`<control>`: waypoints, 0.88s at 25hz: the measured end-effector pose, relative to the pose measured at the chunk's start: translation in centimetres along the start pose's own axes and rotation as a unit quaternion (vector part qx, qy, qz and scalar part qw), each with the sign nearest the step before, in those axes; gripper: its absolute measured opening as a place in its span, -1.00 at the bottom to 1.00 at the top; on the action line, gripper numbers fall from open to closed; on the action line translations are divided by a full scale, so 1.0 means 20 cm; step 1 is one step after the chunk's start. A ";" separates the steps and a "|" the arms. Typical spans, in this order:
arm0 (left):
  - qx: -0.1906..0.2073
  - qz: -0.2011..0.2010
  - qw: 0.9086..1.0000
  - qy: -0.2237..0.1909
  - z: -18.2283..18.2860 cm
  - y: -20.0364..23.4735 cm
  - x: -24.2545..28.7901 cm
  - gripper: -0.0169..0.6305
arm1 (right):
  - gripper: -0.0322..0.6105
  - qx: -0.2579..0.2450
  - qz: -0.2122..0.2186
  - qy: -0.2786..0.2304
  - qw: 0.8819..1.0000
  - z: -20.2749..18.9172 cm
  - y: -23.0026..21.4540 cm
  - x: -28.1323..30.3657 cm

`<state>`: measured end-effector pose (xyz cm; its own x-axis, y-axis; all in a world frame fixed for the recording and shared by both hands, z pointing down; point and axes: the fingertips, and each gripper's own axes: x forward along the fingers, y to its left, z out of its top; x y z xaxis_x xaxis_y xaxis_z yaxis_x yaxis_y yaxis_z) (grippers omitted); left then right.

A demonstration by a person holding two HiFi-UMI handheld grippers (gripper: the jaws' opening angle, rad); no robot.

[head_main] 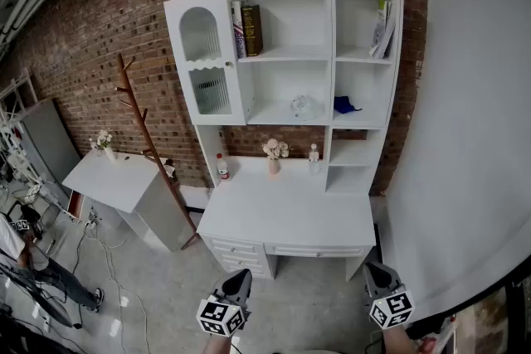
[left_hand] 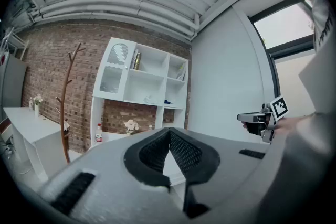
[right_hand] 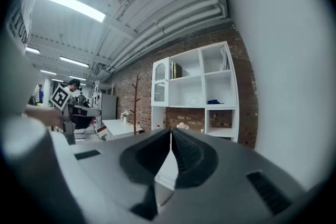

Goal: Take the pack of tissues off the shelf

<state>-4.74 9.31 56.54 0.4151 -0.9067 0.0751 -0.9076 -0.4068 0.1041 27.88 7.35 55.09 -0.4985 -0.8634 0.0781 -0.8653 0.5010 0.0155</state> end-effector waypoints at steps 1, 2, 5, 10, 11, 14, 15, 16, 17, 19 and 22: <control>0.000 0.000 1.000 -0.001 0.00 0.00 0.00 -0.87 | -0.80 0.000 0.000 0.000 1.000 0.00 0.00 0.00; 0.000 -0.001 1.000 -0.001 0.00 0.00 0.00 -0.87 | -0.80 0.000 -0.001 0.000 1.000 0.00 0.00 0.00; 0.000 -0.001 1.000 -0.002 0.00 0.01 -0.01 -0.87 | -0.80 0.000 -0.001 -0.001 1.000 0.01 0.02 0.00; 0.000 -0.002 1.000 -0.004 0.00 0.01 -0.03 -0.87 | -0.80 0.000 0.001 -0.003 1.000 0.01 0.04 0.00; 0.000 -0.002 1.000 -0.004 0.00 0.00 -0.03 -0.87 | -0.80 0.000 0.001 -0.003 1.000 0.01 0.04 -0.01; 0.000 -0.001 1.000 -0.004 0.00 0.01 -0.05 -0.87 | -0.80 0.002 0.000 -0.004 1.000 0.02 0.05 -0.01; 0.000 0.000 1.000 -0.004 0.00 0.01 -0.05 -0.87 | -0.80 0.003 -0.001 -0.004 1.000 0.02 0.05 -0.01; 0.000 0.000 1.000 -0.003 0.00 0.02 -0.06 -0.87 | -0.80 0.003 -0.002 -0.004 1.000 0.03 0.05 -0.01; -0.001 0.000 1.000 -0.003 0.00 0.02 -0.07 -0.87 | -0.80 0.003 -0.005 -0.003 1.000 0.03 0.06 -0.01; -0.001 0.000 1.000 -0.002 0.00 0.03 -0.09 -0.87 | -0.79 0.003 -0.007 -0.002 1.000 0.04 0.07 -0.01; -0.003 0.000 1.000 0.000 0.00 0.04 -0.11 -0.87 | -0.79 0.004 -0.008 -0.001 1.000 0.04 0.09 -0.02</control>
<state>-6.39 11.07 56.53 0.4154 -0.9065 0.0756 -0.9071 -0.4066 0.1091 26.50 8.55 54.22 -0.4839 -0.8718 0.0765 -0.8740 0.4859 0.0088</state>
